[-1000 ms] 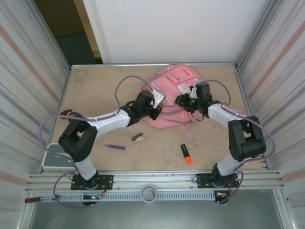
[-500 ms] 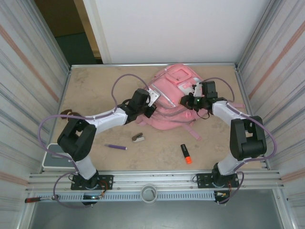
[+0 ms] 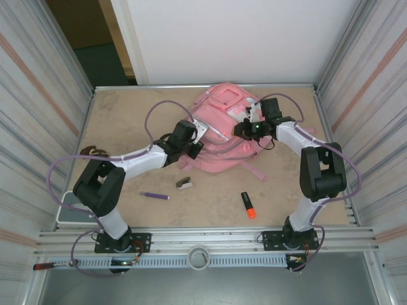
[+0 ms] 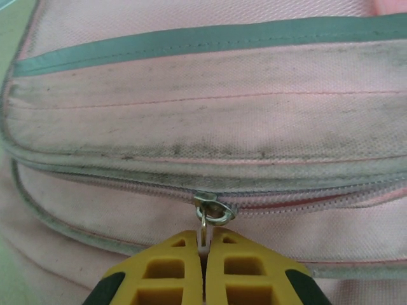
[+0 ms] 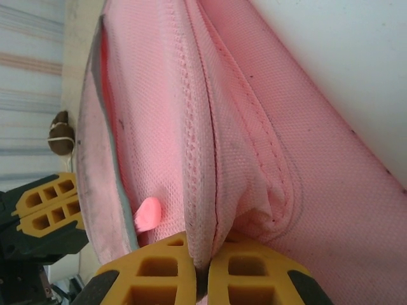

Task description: Pack books, pencil case, and school supplies into a backpack

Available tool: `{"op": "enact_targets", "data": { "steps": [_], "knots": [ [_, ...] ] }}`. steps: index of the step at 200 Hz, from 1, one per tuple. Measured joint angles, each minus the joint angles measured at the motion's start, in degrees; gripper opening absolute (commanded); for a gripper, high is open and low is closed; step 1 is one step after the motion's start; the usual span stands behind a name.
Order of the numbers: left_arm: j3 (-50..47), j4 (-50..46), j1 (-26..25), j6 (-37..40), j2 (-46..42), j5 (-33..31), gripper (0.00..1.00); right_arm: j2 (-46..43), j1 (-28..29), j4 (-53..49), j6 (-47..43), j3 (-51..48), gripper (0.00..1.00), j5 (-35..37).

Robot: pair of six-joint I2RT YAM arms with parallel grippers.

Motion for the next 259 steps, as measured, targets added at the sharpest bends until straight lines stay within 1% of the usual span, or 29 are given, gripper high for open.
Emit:
{"op": "enact_targets", "data": {
  "steps": [11,47,84,99,116,131,150,166,195,226,238,259],
  "knots": [
    [0.0,0.3,-1.2,-0.5,0.0,0.5,0.0,0.3,-1.3,-1.8,-0.5,0.7,0.06,-0.3],
    [2.3,0.0,-5.5,-2.2,1.1,1.6,0.0,2.6,-4.0,-8.2,-1.9,5.6,0.11,0.3],
    [7.6,-0.2,-8.6,-3.1,4.5,3.5,0.0,1.8,-5.8,-9.2,-2.9,7.1,0.34,5.9],
    [8.2,-0.2,-9.5,-3.3,4.9,4.1,0.0,-1.1,-6.3,-8.3,-3.1,4.7,0.44,8.9],
    [8.2,-0.3,-9.8,-3.5,5.0,4.8,0.0,-7.0,-6.4,-6.8,-2.6,-1.0,0.51,11.4],
    [8.2,-0.4,-9.9,-3.5,5.0,4.9,0.0,-12.6,-6.3,-5.8,-1.4,-6.4,0.55,12.7],
    [8.2,-0.4,-9.9,-3.5,5.0,4.9,0.0,-17.8,-5.8,-3.7,-0.1,-12.3,0.57,13.9],
    [8.2,-0.4,-9.9,-3.5,5.0,4.9,0.0,-19.4,-4.6,-1.6,1.3,-16.2,0.57,14.9],
    [8.2,-0.4,-9.9,-3.5,5.0,4.9,0.0,-19.1,-2.6,1.1,3.3,-20.2,0.56,15.9],
    [8.2,-0.4,-9.9,-3.5,5.0,4.7,0.0,-17.5,-2.1,4.2,5.0,-20.3,0.48,16.2],
    [8.2,-0.4,-9.9,-3.5,5.0,4.5,0.0,-16.7,-1.8,5.0,5.4,-20.3,0.41,16.2],
    [8.1,-0.4,-9.9,-3.4,5.0,4.1,0.0,-15.7,-1.7,6.5,6.3,-20.4,0.17,16.1]
  ]
}}
